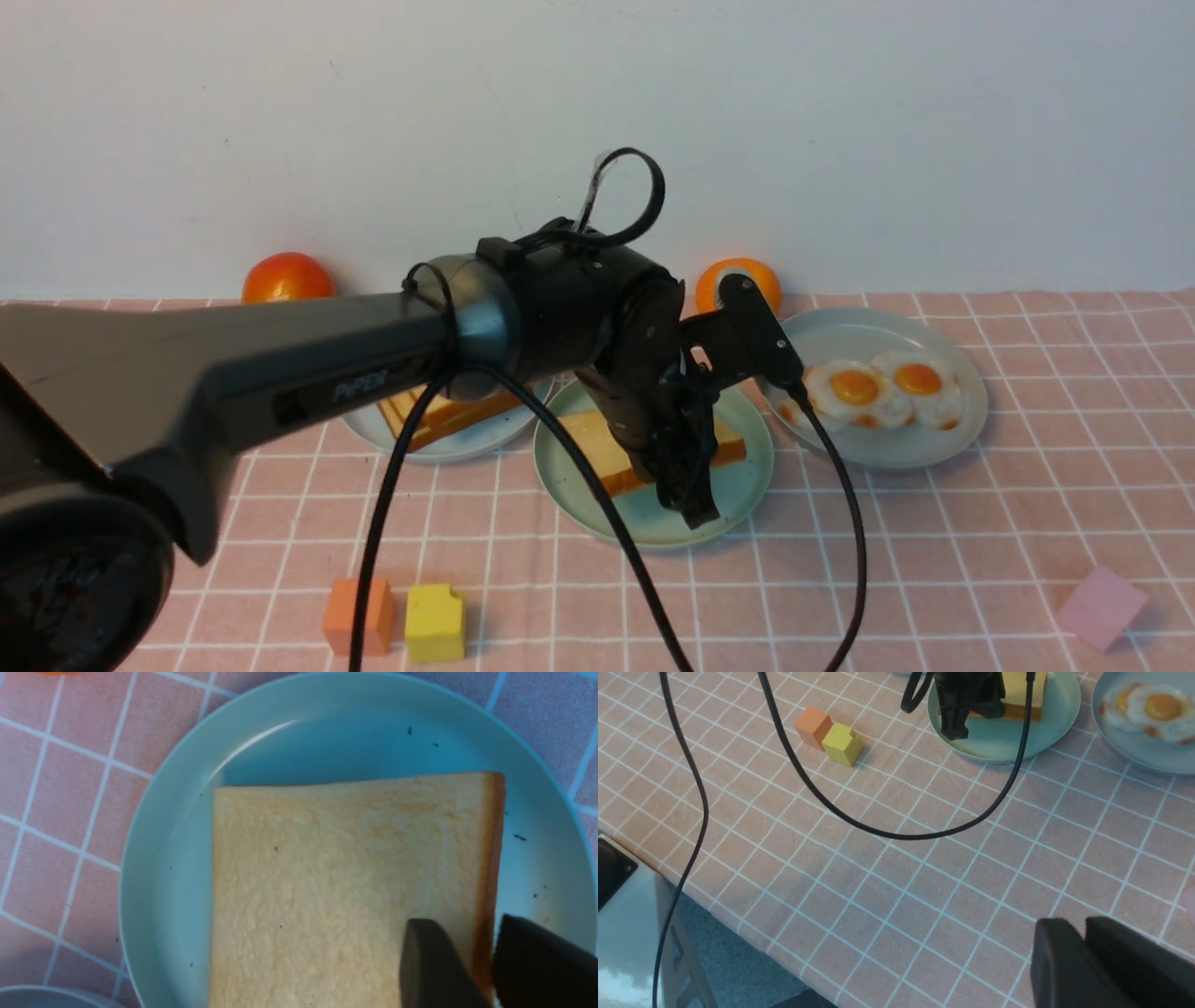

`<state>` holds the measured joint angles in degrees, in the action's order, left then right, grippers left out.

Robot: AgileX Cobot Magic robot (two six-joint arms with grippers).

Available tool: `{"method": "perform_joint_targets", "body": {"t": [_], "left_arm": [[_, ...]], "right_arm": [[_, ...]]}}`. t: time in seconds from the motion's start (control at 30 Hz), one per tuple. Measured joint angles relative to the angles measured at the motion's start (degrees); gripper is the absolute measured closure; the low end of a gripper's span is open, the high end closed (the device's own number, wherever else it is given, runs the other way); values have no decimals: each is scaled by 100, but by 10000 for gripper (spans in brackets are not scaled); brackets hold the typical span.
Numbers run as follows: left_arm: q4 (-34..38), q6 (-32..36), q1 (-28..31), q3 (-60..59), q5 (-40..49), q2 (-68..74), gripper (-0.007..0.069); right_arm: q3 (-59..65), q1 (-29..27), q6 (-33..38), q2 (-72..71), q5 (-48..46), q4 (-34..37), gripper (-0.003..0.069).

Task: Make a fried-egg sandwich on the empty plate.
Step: Use the left arm to put a slice of bread into the empty plate in the middle, then use the right arm to grab a fried egg

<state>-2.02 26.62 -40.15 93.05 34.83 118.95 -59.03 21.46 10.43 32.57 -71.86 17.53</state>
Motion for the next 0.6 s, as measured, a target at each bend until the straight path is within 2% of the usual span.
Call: {"method": "perform_joint_targets", "body": {"t": [0.17,0.27,0.33,0.4,0.43,0.5,0.53,0.57,0.6], "left_arm": [[32,-42,0,0,-40,-18,128],[202,-245,0,-6,152,-224,62],[262,-599,-13,-11,335,-489,60],[298,-1124,-52,-17,530,-943,101],[337,-1458,-86,-17,651,-1258,146],[455,-2062,-173,-17,972,-2031,291],[572,-2239,-204,-48,1111,-2469,386],[622,-2258,-203,-72,1161,-2542,403],[870,-2343,-231,-240,1322,-3128,533]], "right_arm": [[0,0,0,0,0,2,543],[0,0,-106,0,0,2,540],[-5,0,-242,41,0,-12,538],[-11,0,-406,192,0,-102,537],[-16,0,-470,346,0,-182,536],[-28,0,-534,900,55,-395,531],[-28,0,-528,1184,159,-485,531],[-28,0,-528,1243,187,-501,531],[-28,0,-466,1719,449,-627,528]]}}
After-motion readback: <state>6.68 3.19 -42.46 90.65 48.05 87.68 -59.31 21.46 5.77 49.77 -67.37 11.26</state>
